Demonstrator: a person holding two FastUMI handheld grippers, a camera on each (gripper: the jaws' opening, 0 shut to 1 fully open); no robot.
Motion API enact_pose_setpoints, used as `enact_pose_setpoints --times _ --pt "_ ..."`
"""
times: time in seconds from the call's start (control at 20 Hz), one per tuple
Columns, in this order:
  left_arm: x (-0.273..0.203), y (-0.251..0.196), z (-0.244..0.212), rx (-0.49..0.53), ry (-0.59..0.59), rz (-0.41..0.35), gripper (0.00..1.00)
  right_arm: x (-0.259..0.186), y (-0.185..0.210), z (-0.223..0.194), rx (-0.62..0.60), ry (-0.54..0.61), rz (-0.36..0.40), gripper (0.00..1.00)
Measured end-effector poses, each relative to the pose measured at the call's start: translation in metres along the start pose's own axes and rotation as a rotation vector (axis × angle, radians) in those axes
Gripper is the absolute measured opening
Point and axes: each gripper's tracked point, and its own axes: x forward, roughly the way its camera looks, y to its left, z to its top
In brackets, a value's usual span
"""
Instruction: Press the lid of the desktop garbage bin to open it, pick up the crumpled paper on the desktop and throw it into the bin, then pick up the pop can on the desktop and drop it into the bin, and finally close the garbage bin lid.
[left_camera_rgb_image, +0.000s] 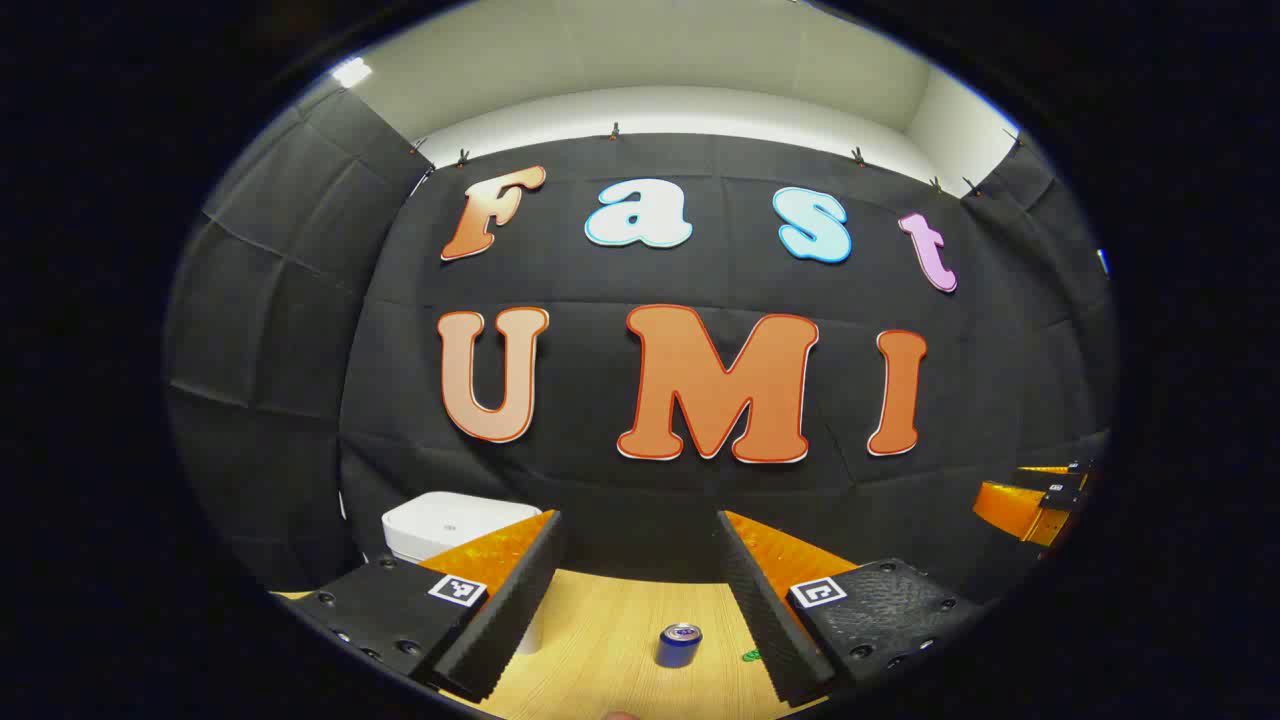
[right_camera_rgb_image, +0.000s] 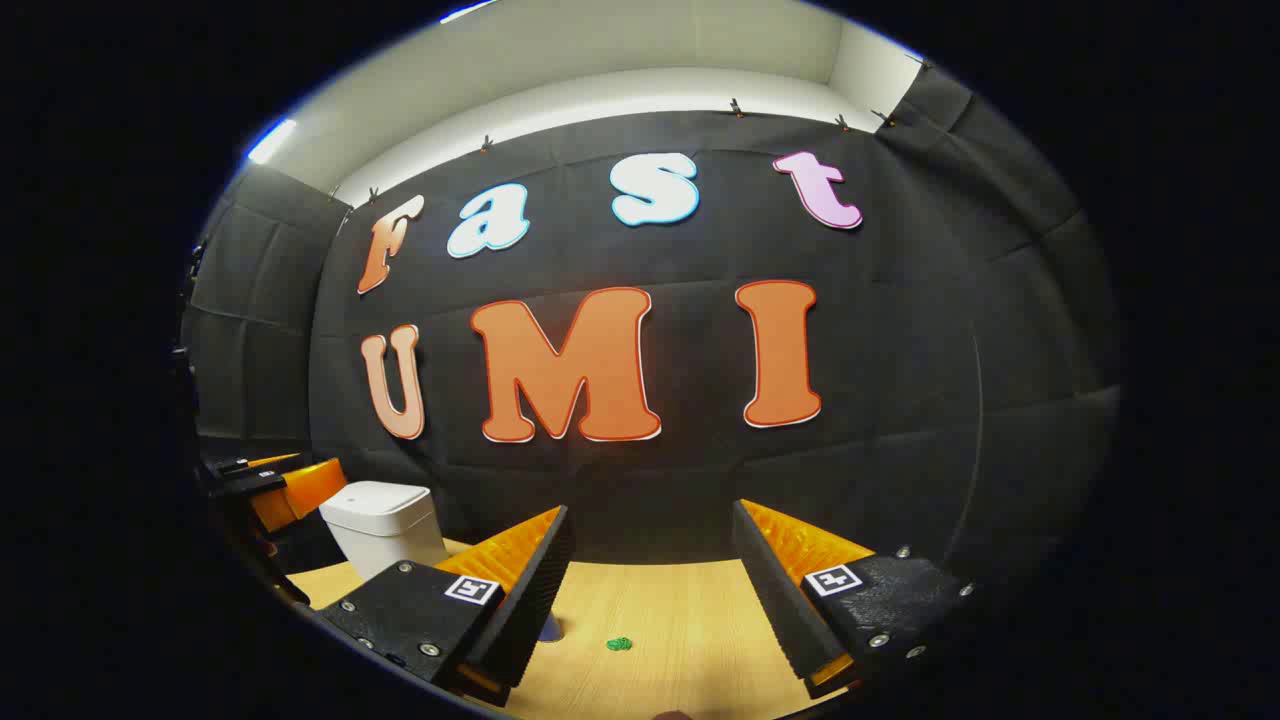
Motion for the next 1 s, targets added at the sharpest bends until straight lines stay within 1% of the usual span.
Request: enact_pose_setpoints --times 0.05,0.1,0.15,0.3,0.45,0.6,0.65,0.7,0.85,0.95,1.0 --pt "0.0 -0.003 -0.002 0.016 -0.002 -0.006 0.92 0.0 -0.003 0.001 -0.004 -0.008 -0.02 0.95" --pt "0.004 -0.004 -0.004 0.027 -0.009 -0.016 0.94 0.001 0.0 0.003 -0.005 -0.023 -0.034 0.95" --pt "0.009 -0.007 -0.007 0.034 -0.021 -0.033 0.92 0.002 0.003 0.005 -0.007 -0.039 -0.048 0.95" --pt "0.016 -0.007 -0.016 0.039 -0.014 -0.064 0.93 0.006 0.019 -0.007 -0.033 -0.022 -0.085 0.95" --pt "0.028 -0.01 -0.009 0.056 -0.045 -0.102 0.93 0.011 0.045 -0.021 -0.043 0.018 -0.074 0.95" --pt "0.035 -0.007 -0.004 0.084 -0.064 -0.13 0.93 0.015 0.057 -0.029 -0.057 0.045 -0.093 0.95" --pt "0.038 -0.006 -0.006 0.083 -0.063 -0.134 0.94 0.017 0.06 -0.03 -0.063 0.049 -0.095 0.95" --pt "0.04 -0.005 -0.009 0.082 -0.055 -0.138 0.93 0.017 0.065 -0.03 -0.063 0.049 -0.096 0.95" --pt "0.043 0.003 -0.017 0.075 -0.029 -0.139 0.94 0.019 0.071 -0.034 -0.069 0.058 -0.1 0.95" --pt "0.044 0.014 -0.017 0.074 -0.031 -0.12 0.93 0.02 0.074 -0.037 -0.073 0.071 -0.099 0.95" --pt "0.045 0.02 -0.016 0.075 -0.032 -0.109 0.94 0.02 0.075 -0.04 -0.07 0.076 -0.099 0.95"
